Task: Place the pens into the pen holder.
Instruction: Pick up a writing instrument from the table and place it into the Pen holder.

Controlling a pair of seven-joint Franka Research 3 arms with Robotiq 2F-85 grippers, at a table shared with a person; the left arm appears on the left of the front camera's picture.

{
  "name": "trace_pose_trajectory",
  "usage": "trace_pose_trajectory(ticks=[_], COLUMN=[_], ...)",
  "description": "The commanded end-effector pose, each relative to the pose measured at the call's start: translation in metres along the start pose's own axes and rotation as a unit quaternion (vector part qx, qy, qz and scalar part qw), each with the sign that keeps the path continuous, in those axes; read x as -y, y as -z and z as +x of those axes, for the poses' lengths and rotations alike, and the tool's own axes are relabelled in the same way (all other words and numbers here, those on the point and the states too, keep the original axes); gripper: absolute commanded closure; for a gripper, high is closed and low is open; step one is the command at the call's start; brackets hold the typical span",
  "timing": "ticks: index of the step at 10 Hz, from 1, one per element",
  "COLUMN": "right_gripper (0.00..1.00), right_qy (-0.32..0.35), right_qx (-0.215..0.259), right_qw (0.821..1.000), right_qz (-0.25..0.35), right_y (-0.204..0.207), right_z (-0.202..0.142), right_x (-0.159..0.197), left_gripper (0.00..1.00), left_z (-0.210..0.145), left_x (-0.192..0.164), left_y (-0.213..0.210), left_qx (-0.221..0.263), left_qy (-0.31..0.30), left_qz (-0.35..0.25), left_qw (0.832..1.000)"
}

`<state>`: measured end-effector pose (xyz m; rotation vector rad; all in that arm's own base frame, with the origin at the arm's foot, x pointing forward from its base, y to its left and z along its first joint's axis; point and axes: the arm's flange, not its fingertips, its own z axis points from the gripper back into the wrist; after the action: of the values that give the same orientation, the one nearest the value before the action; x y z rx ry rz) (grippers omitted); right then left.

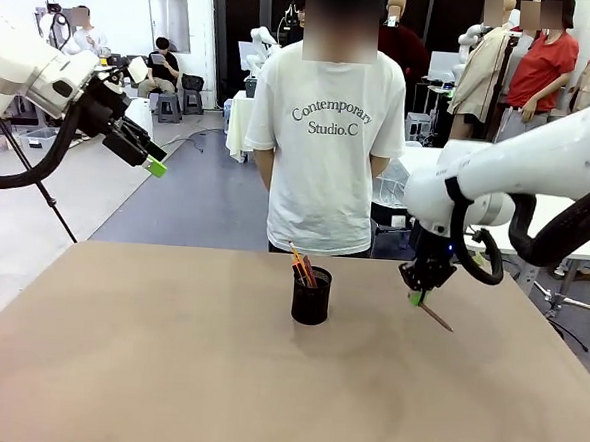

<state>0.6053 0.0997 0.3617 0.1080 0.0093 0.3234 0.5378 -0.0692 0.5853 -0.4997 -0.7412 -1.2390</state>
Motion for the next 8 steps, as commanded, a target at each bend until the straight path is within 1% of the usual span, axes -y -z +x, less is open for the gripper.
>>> trace_pose_trajectory(ticks=[1, 2, 3, 4, 5, 6, 7, 8], right_gripper=[1.0, 1.0, 1.0, 1.0, 1.0, 1.0, 1.0, 1.0], right_qy=[-0.016, -0.022, -0.042, -0.053, -0.094, -0.173, -0.224, -0.222], right_qx=[0.013, 0.052, 0.091, 0.117, 0.14, 0.179, 0.209, 0.257], right_qw=[0.998, 0.993, 0.978, 0.966, 0.948, 0.914, 0.873, 0.832], right_qz=[0.063, 0.107, 0.183, 0.224, 0.268, 0.32, 0.381, 0.439], right_y=[-0.04, -0.061, -0.086, -0.104, -0.119, -0.131, -0.139, -0.146], right_z=[0.002, 0.002, -0.001, -0.003, -0.007, -0.01, -0.01, -0.003], right_x=[-0.006, -0.011, -0.013, -0.017, -0.02, -0.019, -0.014, -0.005], left_gripper=[0.0, 0.0, 0.0, 0.0, 0.0, 0.0, 0.0, 0.0], left_z=[-0.001, -0.001, -0.001, -0.001, -0.001, -0.001, -0.001, -0.001], left_x=[-0.002, -0.002, -0.002, -0.002, -0.002, -0.002, -0.002, -0.002], left_y=[-0.002, -0.002, -0.002, -0.002, -0.002, -0.002, -0.002, -0.002], left_qx=[-0.001, -0.001, -0.001, -0.001, -0.001, -0.001, -0.001, -0.001], left_qy=[0.006, 0.006, 0.006, 0.006, 0.006, 0.006, 0.006, 0.006], left_qz=[0.002, 0.002, 0.002, 0.002, 0.002, 0.002, 0.002, 0.002], left_qw=[1.0, 1.0, 1.0, 1.0, 1.0, 1.0, 1.0, 1.0])
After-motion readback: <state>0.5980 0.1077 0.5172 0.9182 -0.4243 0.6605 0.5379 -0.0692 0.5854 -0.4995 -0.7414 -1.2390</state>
